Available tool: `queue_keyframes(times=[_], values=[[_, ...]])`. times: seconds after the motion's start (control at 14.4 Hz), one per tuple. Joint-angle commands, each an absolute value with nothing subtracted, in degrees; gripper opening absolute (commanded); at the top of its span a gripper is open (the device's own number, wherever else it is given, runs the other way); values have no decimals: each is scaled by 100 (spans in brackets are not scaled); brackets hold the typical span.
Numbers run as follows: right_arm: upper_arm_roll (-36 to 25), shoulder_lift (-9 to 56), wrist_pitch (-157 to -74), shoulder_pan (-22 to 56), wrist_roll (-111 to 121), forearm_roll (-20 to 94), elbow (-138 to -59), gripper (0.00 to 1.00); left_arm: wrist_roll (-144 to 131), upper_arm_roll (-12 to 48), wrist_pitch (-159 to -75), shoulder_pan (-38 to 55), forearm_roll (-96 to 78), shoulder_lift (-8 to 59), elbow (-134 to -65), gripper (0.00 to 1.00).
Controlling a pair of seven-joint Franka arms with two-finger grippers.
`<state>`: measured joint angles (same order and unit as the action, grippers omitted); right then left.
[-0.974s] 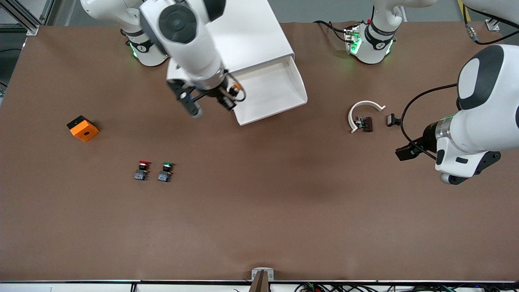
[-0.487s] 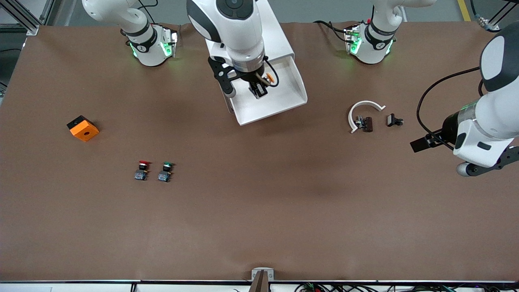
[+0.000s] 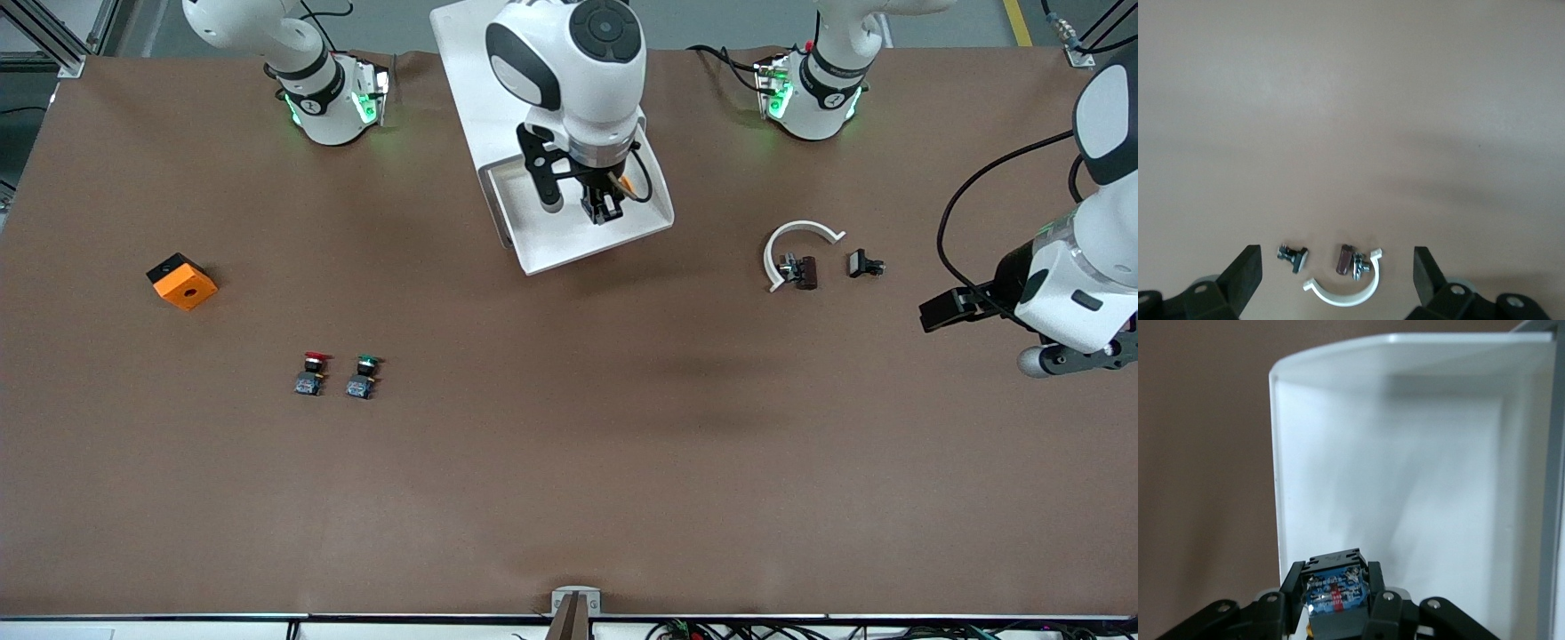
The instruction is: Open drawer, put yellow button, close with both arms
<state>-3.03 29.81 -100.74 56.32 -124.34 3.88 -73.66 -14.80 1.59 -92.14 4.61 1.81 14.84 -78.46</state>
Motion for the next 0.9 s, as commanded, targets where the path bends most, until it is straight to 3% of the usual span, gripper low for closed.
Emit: queue_keyframes(times=[0.0, 0.35, 0.84], values=[[-378, 3173, -9976, 5818, -12778, 203, -7066, 0, -1362, 193, -9930, 448, 246, 713, -9120, 100], [-378, 3225, -9914, 5976, -13183, 123, -7093, 0, -1362, 202, -10002, 527, 263, 685, -9264, 100], [-387, 3454, -9905, 6021, -13386, 88, -7084, 0, -1397, 290, -9888, 571, 255, 1072, -8815, 100]])
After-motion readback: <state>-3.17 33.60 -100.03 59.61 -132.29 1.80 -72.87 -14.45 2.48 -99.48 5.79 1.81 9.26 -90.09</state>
